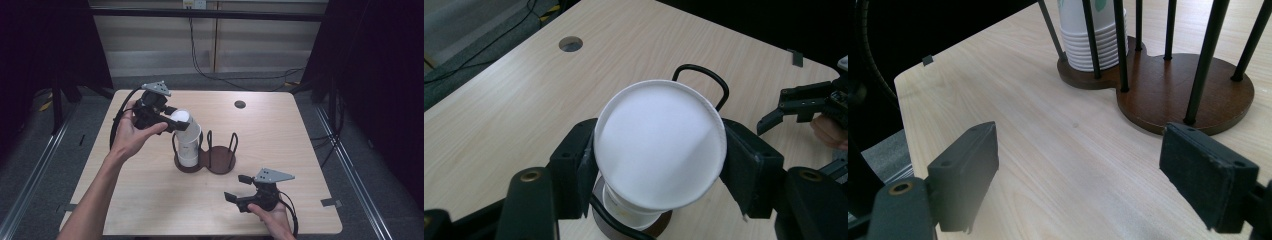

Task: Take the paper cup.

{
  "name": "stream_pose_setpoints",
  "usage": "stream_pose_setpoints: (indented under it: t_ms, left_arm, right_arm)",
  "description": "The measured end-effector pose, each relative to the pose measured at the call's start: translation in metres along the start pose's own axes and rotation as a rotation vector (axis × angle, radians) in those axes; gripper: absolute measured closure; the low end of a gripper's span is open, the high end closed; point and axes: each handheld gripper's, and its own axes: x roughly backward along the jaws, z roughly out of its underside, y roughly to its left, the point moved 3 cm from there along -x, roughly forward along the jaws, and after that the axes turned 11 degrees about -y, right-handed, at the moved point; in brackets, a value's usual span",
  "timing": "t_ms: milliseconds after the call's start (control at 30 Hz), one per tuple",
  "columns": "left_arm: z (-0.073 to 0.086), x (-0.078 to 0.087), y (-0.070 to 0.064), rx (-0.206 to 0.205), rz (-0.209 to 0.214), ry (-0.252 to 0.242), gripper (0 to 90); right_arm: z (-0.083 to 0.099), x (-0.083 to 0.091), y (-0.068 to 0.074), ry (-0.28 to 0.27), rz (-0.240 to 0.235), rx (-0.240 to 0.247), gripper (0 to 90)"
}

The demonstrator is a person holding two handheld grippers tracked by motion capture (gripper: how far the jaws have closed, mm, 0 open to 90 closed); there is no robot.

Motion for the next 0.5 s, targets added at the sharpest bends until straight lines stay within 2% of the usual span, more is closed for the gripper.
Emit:
stream_pose_setpoints:
  t_ms: [100, 200, 500]
  left_arm:
    - [0.003, 0.001, 0.0, 0.001, 0.002, -0.007, 37.4]
    - [0.007, 0.002, -0.001, 0.024, 0.012, -0.043, 37.4]
    - [0.016, 0.015, -0.003, 0.032, 0.021, -0.114, 37.4]
  right_arm:
    - [0.0, 0.0, 0.0, -0.001, 0.0, -0.001, 15.6]
    - [0.0, 0.0, 0.0, -0.001, 0.0, -0.001, 15.5]
    - [0.0, 0.001, 0.0, -0.002, 0.0, -0.005, 15.3]
